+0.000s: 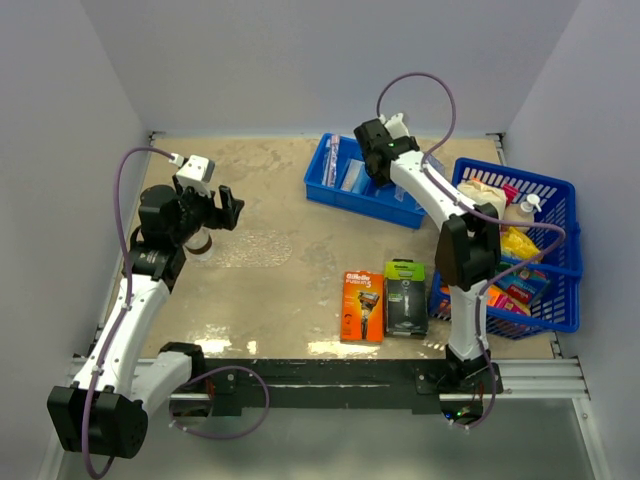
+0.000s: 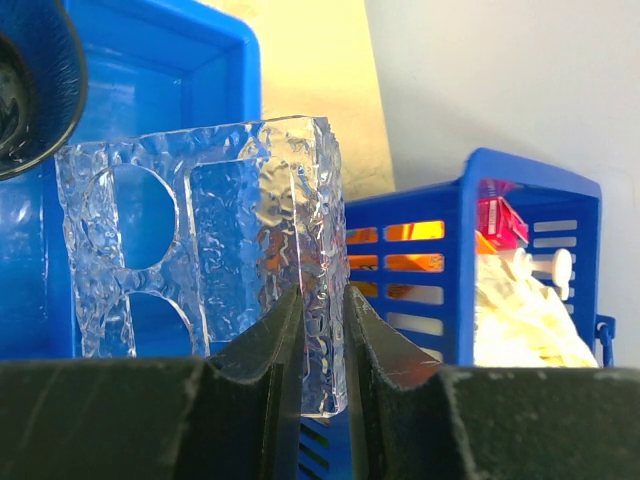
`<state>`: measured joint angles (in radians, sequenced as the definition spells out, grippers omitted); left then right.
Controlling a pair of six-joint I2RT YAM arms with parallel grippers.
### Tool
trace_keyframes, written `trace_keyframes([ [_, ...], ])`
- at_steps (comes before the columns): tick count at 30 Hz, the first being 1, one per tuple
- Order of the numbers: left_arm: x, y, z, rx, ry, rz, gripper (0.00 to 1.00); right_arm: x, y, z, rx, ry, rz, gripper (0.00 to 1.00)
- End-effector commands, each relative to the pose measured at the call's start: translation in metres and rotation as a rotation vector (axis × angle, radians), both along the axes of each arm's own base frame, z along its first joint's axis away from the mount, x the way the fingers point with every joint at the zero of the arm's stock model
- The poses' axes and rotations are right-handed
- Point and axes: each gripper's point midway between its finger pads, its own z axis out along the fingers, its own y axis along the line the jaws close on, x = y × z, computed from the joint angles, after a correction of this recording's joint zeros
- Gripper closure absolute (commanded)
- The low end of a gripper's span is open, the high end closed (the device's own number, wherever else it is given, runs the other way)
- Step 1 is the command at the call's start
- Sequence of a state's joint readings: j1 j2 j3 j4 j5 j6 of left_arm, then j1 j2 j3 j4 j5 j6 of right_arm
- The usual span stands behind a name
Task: Prepare toiletry sets of a toothbrush and toothpaste on the tray
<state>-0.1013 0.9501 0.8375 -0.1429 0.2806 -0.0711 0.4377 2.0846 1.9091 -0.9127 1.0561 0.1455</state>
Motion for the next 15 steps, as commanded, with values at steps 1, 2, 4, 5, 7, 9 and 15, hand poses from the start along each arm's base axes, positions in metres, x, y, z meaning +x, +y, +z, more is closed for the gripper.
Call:
trace_keyframes([
  [1, 0.002, -0.004, 0.012, -0.024, -0.041, -0.009, 0.22, 0.001, -0.005, 0.06, 0.039, -0.17, -0.014, 1.0],
  [2, 0.002, -0.005, 0.011, -0.023, -0.04, -0.011, 0.22, 0.001, -0.005, 0.065, 0.045, -0.181, -0.006, 1.0],
  [4, 0.002, -0.005, 0.012, -0.025, -0.039, -0.015, 0.22, 0.0, -0.005, 0.069, 0.055, -0.183, 0.007, 1.0],
  [5, 0.002, -0.006, 0.012, -0.025, -0.041, -0.019, 0.22, -0.001, -0.005, 0.073, 0.063, -0.19, 0.011, 1.0],
  [7, 0.001, -0.007, 0.012, -0.026, -0.042, -0.025, 0.22, -0.002, -0.003, 0.076, 0.086, -0.197, 0.024, 1.0],
  [9, 0.001, -0.009, 0.011, -0.028, -0.041, -0.037, 0.22, -0.005, -0.002, 0.083, 0.107, -0.209, 0.036, 1.0],
  [15, -0.004, -0.023, 0.017, -0.047, -0.065, -0.123, 0.22, -0.011, 0.01, 0.092, 0.202, -0.211, 0.144, 1.0],
])
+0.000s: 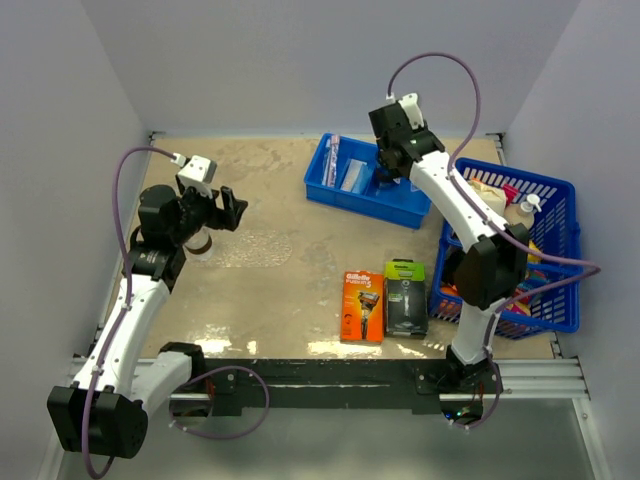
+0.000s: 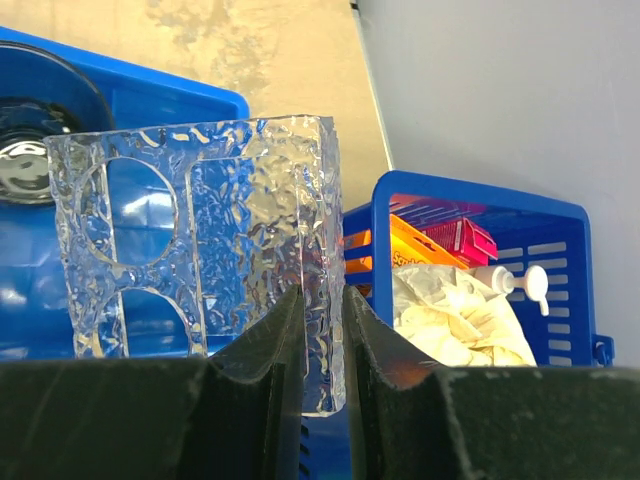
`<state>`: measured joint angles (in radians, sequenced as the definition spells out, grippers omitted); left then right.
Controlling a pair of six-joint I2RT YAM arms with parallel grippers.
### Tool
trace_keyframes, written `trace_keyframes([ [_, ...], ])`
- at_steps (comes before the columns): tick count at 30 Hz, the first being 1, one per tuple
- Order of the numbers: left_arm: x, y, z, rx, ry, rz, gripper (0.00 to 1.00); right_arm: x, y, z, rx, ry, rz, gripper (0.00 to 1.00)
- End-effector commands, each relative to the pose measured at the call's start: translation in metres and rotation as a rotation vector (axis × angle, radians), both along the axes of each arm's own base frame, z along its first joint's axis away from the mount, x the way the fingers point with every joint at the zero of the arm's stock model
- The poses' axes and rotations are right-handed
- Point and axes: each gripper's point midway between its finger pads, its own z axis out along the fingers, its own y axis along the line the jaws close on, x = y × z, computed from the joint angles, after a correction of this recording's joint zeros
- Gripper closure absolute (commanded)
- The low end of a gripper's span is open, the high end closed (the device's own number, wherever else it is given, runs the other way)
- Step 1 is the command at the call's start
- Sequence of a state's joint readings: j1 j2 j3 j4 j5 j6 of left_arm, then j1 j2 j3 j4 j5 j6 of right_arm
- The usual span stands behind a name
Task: Prepare toiletry sets of a toothbrush and toothpaste on the tray
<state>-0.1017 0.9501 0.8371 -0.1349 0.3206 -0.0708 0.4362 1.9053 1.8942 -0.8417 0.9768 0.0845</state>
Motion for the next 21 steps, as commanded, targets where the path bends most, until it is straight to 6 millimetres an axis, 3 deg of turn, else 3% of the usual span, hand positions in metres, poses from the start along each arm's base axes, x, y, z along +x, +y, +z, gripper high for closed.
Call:
trace_keyframes([
  [1, -0.002, -0.019, 0.013, -0.038, -0.054, -0.097, 0.22, -0.006, 0.008, 0.033, 0.093, -0.082, 0.096, 1.0],
  [9, -0.019, -0.059, 0.011, -0.063, -0.058, -0.315, 0.22, -0.025, 0.03, 0.047, 0.215, -0.086, 0.302, 1.0],
  [14, -0.036, -0.088, 0.019, -0.119, -0.086, -0.485, 0.22, -0.045, 0.063, 0.055, 0.296, -0.075, 0.498, 1.0],
  [21, -0.057, -0.107, 0.027, -0.17, -0.091, -0.633, 0.22, -0.083, 0.136, 0.019, 0.335, 0.046, 0.798, 1.0],
])
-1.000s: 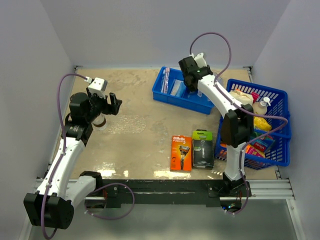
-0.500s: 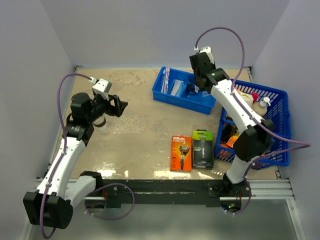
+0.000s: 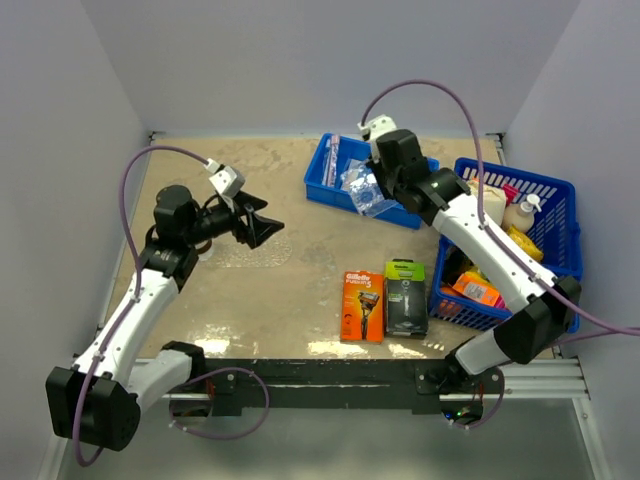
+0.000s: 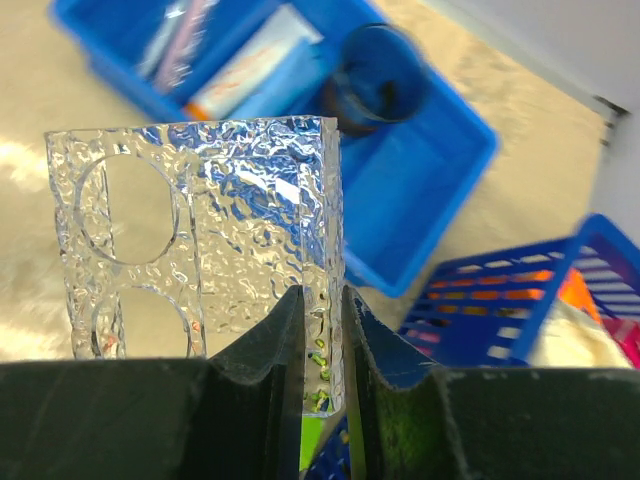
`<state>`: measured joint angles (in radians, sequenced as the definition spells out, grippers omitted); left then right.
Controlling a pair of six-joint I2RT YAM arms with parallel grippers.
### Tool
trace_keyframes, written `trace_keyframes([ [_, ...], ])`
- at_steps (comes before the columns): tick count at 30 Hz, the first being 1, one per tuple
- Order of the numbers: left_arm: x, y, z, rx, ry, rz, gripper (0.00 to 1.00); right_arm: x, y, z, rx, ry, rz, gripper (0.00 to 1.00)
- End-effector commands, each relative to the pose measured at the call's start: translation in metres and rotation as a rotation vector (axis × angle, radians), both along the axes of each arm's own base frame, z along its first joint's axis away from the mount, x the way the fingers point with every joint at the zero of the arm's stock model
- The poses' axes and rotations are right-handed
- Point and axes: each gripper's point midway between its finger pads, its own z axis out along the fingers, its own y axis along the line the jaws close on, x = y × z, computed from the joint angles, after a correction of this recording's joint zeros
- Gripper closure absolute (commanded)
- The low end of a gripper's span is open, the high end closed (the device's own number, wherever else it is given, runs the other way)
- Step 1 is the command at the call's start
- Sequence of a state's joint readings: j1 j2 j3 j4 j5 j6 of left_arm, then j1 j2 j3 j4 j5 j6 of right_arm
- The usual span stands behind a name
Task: Prepare toiletry sets of a toothbrush and toothpaste on the tray
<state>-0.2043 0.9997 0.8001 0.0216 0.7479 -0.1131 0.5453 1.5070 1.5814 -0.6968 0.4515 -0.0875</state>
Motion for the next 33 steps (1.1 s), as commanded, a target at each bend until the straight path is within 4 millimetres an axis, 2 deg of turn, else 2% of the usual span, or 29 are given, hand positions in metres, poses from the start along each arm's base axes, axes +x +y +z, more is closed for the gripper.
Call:
trace_keyframes([
  [1, -0.013, -0.015, 0.019, -0.055, -0.06, -0.119, 0.22, -0.019, 0.053, -0.008, 0.055, 0.01, 0.245, 1.0],
  [5, -0.013, -0.019, 0.017, -0.08, -0.021, -0.145, 0.22, -0.034, 0.08, -0.019, 0.078, 0.047, 0.347, 1.0],
  [7, -0.007, -0.021, 0.008, -0.089, 0.032, -0.139, 0.22, -0.044, 0.096, -0.022, 0.085, 0.059, 0.405, 1.0],
  [14, 0.017, -0.019, -0.017, -0.024, 0.129, 0.013, 0.26, -0.061, 0.122, -0.031, 0.099, 0.066, 0.446, 1.0],
  [18, 0.02, -0.021, -0.014, -0.032, 0.117, 0.057, 0.27, -0.069, 0.139, -0.04, 0.119, 0.077, 0.476, 1.0],
  [23, 0.027, -0.024, -0.009, -0.042, 0.106, 0.121, 0.27, -0.07, 0.149, -0.045, 0.099, 0.081, 0.477, 1.0],
  [28, 0.028, -0.03, -0.015, -0.026, 0.119, 0.155, 0.33, -0.074, 0.16, -0.045, 0.112, 0.072, 0.484, 1.0],
  [33, 0.03, -0.035, -0.018, 0.0, 0.108, 0.168, 0.34, -0.08, 0.168, -0.048, 0.114, 0.08, 0.499, 1.0],
])
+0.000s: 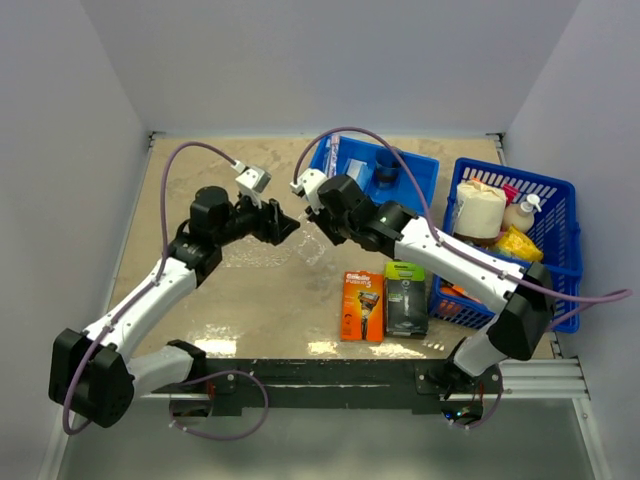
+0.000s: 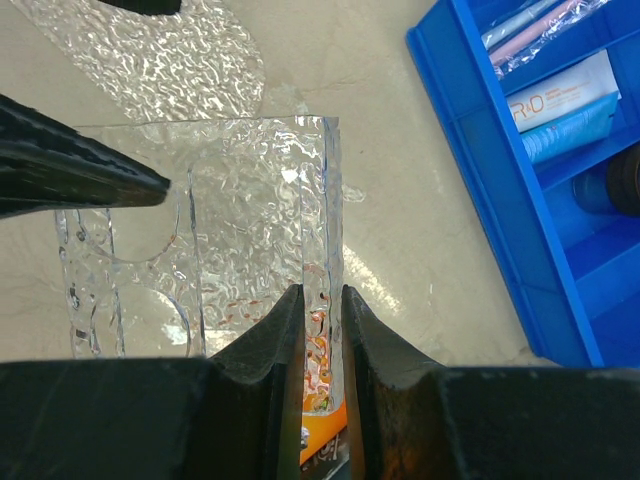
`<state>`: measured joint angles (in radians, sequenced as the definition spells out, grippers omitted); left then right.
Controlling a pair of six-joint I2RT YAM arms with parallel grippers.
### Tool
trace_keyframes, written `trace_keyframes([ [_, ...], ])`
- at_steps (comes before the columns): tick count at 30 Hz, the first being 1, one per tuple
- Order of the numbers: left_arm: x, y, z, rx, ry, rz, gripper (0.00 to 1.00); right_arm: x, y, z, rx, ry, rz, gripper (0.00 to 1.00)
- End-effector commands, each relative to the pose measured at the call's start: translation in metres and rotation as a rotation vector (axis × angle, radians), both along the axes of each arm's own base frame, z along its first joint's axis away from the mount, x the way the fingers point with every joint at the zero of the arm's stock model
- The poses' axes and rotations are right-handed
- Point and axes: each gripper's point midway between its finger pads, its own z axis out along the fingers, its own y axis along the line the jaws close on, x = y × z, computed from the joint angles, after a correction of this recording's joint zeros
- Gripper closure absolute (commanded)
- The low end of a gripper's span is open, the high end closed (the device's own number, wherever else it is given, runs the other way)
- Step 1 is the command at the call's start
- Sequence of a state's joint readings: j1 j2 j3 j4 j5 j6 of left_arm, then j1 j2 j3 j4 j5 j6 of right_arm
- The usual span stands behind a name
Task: Prepare toiletry sets of a toothbrush and toothpaste on the tray
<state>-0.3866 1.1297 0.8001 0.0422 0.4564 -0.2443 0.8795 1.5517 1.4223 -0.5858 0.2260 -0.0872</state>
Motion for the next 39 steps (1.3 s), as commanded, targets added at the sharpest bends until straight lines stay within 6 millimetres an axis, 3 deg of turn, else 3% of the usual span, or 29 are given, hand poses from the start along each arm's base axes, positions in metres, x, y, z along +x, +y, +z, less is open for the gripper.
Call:
trace_keyframes([
  [1, 0.011, -0.003, 0.022, 0.003, -0.07, 0.043, 0.34, 0.005, 0.014, 0.026, 0.087, -0.065, -0.015, 1.0],
  [15, 0.016, -0.01, 0.008, 0.092, -0.089, 0.041, 0.42, -0.006, 0.026, 0.024, 0.106, -0.052, 0.007, 1.0],
  [30, 0.011, -0.022, -0.009, 0.147, -0.065, -0.013, 0.67, -0.006, 0.027, 0.024, 0.111, -0.056, 0.0, 1.0],
  [35, 0.008, -0.026, -0.011, 0.14, -0.056, -0.037, 0.81, -0.002, 0.024, 0.021, 0.107, -0.068, -0.026, 1.0],
  [39, 0.007, -0.028, -0.013, 0.134, -0.044, -0.044, 0.99, 0.001, 0.021, 0.02, 0.111, -0.079, -0.06, 1.0],
])
